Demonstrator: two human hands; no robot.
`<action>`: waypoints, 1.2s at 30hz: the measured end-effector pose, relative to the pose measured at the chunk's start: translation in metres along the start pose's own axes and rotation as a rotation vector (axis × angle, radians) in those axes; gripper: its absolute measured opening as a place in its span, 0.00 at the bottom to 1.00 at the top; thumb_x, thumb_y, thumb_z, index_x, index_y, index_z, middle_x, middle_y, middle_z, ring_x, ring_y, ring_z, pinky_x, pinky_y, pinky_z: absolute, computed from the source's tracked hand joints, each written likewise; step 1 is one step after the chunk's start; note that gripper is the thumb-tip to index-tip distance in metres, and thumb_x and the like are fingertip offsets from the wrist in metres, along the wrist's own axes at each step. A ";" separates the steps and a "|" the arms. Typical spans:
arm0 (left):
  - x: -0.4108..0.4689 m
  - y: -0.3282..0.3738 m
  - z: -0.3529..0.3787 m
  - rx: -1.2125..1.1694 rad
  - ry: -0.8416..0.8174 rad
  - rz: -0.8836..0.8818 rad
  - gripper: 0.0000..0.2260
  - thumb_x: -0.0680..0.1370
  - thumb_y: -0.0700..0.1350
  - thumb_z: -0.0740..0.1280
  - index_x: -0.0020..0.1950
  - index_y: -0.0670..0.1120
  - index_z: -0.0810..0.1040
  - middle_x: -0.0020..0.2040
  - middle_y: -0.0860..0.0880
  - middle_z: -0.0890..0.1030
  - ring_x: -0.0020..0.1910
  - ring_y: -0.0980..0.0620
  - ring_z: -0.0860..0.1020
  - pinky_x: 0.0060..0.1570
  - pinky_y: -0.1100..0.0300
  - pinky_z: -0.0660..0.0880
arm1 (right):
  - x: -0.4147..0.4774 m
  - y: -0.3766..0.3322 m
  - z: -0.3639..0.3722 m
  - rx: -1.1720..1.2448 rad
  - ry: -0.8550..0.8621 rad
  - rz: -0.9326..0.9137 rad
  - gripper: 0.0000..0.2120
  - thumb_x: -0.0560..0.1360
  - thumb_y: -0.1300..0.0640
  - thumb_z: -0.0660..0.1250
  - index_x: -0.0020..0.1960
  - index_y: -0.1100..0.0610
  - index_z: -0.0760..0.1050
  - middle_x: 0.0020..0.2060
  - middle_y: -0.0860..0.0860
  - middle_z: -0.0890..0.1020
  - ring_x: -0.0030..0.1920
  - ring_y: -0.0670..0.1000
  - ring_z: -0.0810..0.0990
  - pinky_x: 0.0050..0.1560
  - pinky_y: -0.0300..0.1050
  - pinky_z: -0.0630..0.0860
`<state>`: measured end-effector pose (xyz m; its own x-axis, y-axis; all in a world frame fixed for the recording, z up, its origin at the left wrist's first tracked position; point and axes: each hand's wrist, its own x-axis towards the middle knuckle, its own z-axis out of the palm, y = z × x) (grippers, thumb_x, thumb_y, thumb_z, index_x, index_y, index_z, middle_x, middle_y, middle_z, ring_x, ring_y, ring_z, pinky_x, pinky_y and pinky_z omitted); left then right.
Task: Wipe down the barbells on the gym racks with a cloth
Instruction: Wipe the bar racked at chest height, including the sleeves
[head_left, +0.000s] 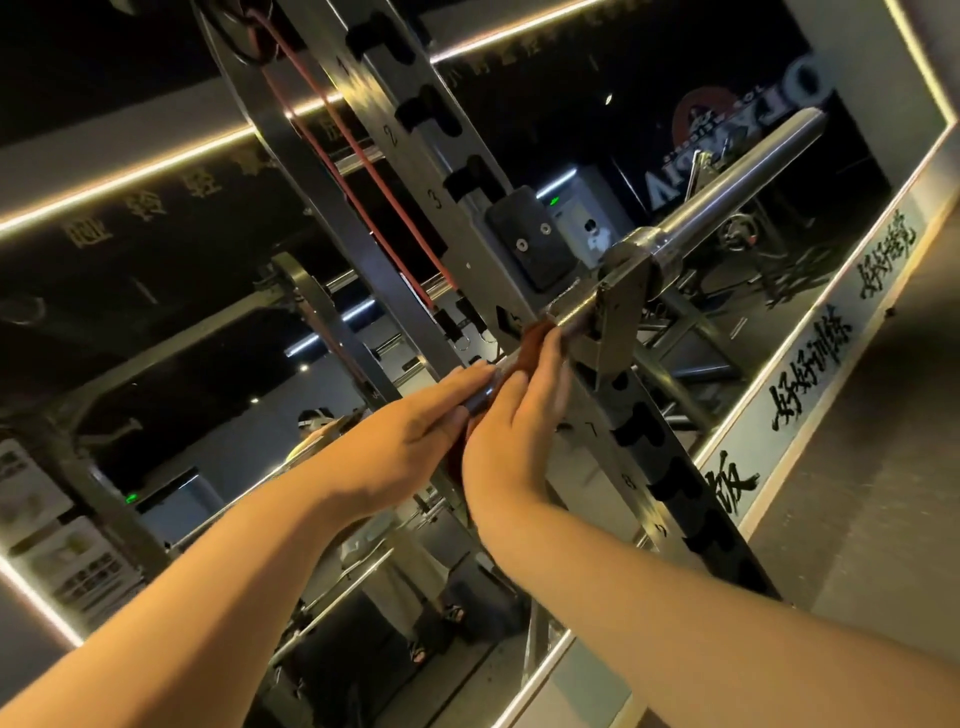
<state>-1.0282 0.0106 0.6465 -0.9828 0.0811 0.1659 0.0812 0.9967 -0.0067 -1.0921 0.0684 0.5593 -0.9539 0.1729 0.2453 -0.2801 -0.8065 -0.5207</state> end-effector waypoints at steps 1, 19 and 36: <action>0.004 0.002 0.000 -0.007 -0.011 -0.002 0.23 0.86 0.46 0.55 0.79 0.65 0.59 0.80 0.63 0.59 0.80 0.60 0.55 0.80 0.47 0.57 | -0.005 0.002 -0.004 -0.024 -0.045 -0.007 0.25 0.88 0.56 0.50 0.81 0.37 0.54 0.81 0.41 0.51 0.75 0.43 0.63 0.70 0.42 0.69; 0.024 0.020 0.004 0.027 0.013 0.022 0.21 0.87 0.51 0.54 0.80 0.62 0.59 0.74 0.63 0.67 0.68 0.66 0.66 0.67 0.67 0.65 | 0.016 0.014 -0.015 -0.020 -0.052 -0.006 0.24 0.87 0.56 0.51 0.82 0.43 0.54 0.74 0.44 0.60 0.56 0.26 0.70 0.50 0.21 0.72; -0.044 -0.021 -0.005 0.152 0.001 -0.041 0.22 0.86 0.53 0.51 0.80 0.64 0.52 0.75 0.64 0.65 0.71 0.67 0.64 0.67 0.68 0.62 | -0.032 0.007 -0.001 -0.013 -0.159 0.099 0.27 0.88 0.51 0.49 0.82 0.35 0.43 0.80 0.42 0.56 0.67 0.39 0.71 0.48 0.26 0.74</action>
<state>-0.9861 -0.0140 0.6446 -0.9847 0.0403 0.1697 0.0149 0.9888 -0.1486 -1.0637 0.0575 0.5466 -0.9481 0.0009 0.3180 -0.1883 -0.8075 -0.5591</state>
